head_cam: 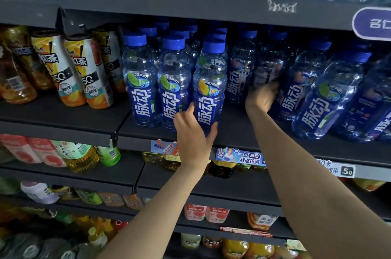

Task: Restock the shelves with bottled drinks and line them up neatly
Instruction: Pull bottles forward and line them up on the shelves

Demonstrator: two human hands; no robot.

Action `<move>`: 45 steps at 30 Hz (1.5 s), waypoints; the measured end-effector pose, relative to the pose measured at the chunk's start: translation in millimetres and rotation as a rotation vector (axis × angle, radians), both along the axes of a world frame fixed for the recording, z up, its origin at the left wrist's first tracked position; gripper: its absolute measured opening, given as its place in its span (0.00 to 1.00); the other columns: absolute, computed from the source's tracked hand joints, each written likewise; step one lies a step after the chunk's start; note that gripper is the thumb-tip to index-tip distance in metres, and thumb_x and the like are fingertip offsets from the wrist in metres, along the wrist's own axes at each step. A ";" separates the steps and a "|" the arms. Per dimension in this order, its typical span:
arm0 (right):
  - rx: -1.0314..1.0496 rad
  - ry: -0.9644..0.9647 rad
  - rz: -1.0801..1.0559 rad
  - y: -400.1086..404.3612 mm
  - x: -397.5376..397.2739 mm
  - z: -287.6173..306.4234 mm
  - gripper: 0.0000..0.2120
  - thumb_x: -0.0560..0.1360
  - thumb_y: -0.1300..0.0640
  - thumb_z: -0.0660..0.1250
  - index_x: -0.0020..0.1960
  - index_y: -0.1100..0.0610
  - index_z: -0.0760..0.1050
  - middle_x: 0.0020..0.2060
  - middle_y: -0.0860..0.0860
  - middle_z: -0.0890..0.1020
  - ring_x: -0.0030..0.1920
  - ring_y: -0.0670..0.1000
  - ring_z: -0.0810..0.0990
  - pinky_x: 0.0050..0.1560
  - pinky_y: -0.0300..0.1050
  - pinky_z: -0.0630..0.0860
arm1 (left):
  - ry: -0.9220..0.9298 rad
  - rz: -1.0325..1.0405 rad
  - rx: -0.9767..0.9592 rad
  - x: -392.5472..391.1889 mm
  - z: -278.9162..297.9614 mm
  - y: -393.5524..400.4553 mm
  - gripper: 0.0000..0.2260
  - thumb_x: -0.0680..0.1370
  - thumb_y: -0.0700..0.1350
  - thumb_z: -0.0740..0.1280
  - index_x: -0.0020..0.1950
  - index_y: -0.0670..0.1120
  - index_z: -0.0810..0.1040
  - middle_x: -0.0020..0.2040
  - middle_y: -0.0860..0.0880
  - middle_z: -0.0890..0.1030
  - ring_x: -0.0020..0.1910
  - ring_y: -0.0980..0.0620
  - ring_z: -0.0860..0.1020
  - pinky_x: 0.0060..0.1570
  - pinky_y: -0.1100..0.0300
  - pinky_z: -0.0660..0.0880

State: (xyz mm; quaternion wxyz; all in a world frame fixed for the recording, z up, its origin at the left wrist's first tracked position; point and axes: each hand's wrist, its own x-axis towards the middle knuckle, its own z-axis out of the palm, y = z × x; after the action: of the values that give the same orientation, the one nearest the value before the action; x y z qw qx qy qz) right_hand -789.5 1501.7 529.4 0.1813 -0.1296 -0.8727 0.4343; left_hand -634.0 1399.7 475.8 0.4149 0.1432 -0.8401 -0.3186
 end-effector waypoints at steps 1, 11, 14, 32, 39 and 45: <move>-0.086 -0.049 -0.013 0.6 -1.3 0.1 0.33 0.76 0.58 0.65 0.73 0.66 0.50 0.70 0.62 0.64 0.68 0.61 0.67 0.66 0.52 0.66 | -0.007 -0.005 0.009 0.3 0.5 0.0 0.29 0.71 0.49 0.72 0.67 0.38 0.65 0.58 0.40 0.69 0.59 0.44 0.70 0.50 0.54 0.76; 0.148 -0.021 -0.054 19.3 23.7 -3.7 0.30 0.70 0.45 0.70 0.60 0.65 0.65 0.55 0.62 0.78 0.55 0.62 0.78 0.49 0.53 0.74 | 0.025 -0.008 -0.009 0.0 -0.4 0.9 0.28 0.71 0.51 0.69 0.64 0.40 0.64 0.58 0.40 0.70 0.59 0.43 0.71 0.50 0.53 0.76; 0.176 -0.028 -0.039 23.9 35.0 -3.4 0.32 0.70 0.43 0.71 0.60 0.65 0.66 0.54 0.62 0.78 0.54 0.63 0.78 0.48 0.54 0.75 | 0.018 -0.032 0.017 0.9 0.4 0.8 0.27 0.71 0.52 0.67 0.64 0.39 0.65 0.59 0.39 0.69 0.60 0.42 0.70 0.52 0.49 0.76; -0.021 -0.005 0.450 0.1 71.9 -19.1 0.30 0.69 0.56 0.73 0.65 0.61 0.63 0.60 0.57 0.74 0.61 0.58 0.72 0.54 0.47 0.69 | 0.000 -0.068 0.049 5.6 5.7 0.7 0.28 0.72 0.47 0.71 0.66 0.38 0.65 0.61 0.38 0.68 0.63 0.42 0.67 0.56 0.52 0.72; 0.040 0.016 0.351 -10.1 67.9 -14.1 0.24 0.72 0.57 0.70 0.61 0.65 0.63 0.60 0.61 0.71 0.60 0.61 0.72 0.54 0.51 0.70 | -0.007 -0.087 0.051 4.8 4.6 -0.4 0.28 0.73 0.47 0.70 0.66 0.38 0.64 0.61 0.39 0.67 0.63 0.43 0.66 0.55 0.54 0.70; 0.061 -0.049 0.366 -6.6 59.2 -5.2 0.29 0.72 0.56 0.71 0.65 0.67 0.60 0.62 0.62 0.69 0.61 0.61 0.71 0.56 0.49 0.70 | 0.008 -0.064 0.045 5.3 5.0 0.5 0.27 0.72 0.47 0.71 0.65 0.38 0.65 0.60 0.39 0.68 0.62 0.44 0.67 0.54 0.54 0.72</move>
State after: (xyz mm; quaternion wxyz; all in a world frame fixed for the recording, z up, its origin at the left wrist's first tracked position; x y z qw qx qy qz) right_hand -730.3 1495.1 524.1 0.0820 0.0263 -0.8986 0.4302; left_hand -628.7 1400.2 480.8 0.4045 0.1243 -0.8352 -0.3512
